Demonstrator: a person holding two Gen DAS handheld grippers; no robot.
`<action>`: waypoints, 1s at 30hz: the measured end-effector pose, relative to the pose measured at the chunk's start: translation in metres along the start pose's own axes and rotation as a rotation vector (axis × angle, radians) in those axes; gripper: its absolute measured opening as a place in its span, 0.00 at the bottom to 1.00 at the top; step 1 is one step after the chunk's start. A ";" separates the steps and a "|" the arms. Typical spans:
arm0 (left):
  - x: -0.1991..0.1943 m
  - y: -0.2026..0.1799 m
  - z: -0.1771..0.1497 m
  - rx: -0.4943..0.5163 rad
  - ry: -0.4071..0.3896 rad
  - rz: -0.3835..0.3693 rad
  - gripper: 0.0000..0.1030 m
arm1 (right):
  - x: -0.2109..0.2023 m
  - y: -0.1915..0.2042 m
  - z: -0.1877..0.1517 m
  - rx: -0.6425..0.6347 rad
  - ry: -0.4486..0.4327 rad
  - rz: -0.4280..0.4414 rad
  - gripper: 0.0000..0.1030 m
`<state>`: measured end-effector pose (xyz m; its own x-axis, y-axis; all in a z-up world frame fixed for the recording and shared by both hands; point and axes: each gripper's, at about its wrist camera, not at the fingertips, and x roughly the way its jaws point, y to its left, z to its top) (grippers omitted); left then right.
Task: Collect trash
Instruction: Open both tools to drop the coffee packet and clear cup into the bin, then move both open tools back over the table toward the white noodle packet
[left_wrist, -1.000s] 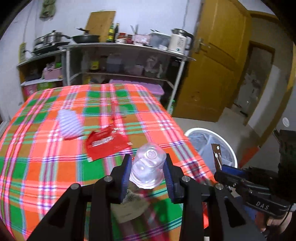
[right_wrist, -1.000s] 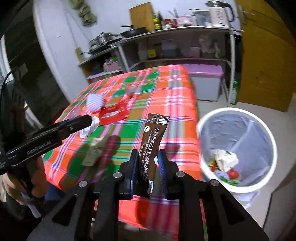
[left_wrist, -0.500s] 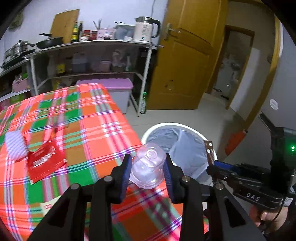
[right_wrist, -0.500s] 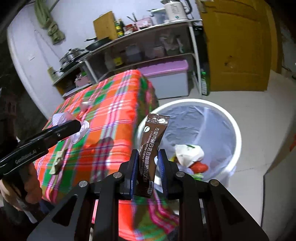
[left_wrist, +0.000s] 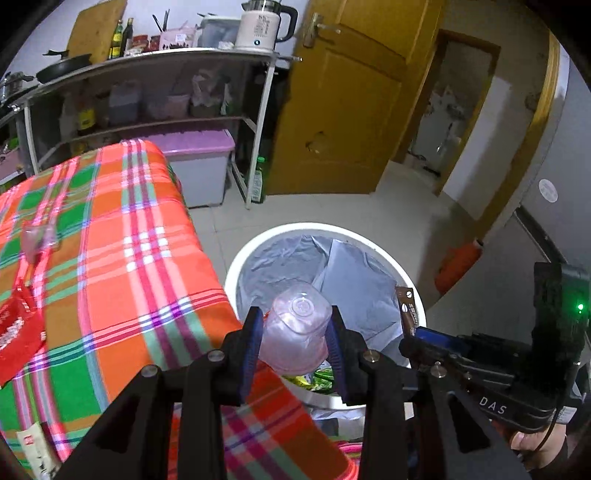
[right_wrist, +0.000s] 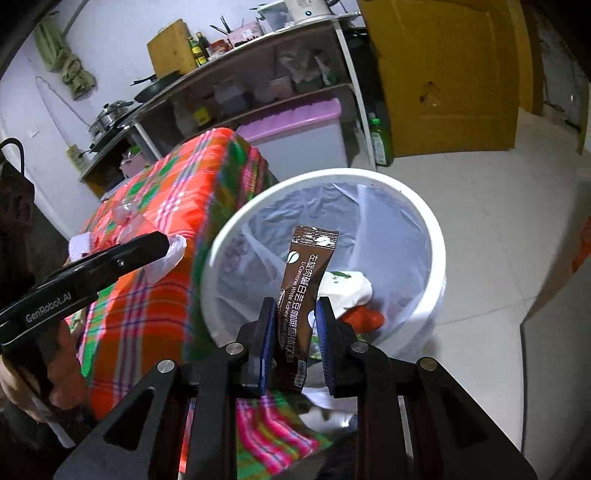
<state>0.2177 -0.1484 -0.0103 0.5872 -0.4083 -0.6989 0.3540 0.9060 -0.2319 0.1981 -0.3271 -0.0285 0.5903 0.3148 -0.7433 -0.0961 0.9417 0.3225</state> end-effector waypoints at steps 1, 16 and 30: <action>0.003 0.000 0.000 0.001 0.005 -0.002 0.35 | 0.003 -0.002 0.000 0.001 0.008 -0.005 0.22; 0.030 0.002 0.001 -0.015 0.068 -0.015 0.47 | 0.021 -0.017 0.001 0.017 0.047 -0.045 0.28; -0.020 0.009 -0.002 -0.020 -0.031 0.002 0.47 | -0.015 0.010 0.003 -0.040 -0.030 -0.042 0.29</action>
<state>0.2077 -0.1320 0.0003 0.6101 -0.4093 -0.6784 0.3382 0.9088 -0.2441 0.1907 -0.3228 -0.0121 0.6183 0.2720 -0.7374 -0.1028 0.9581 0.2672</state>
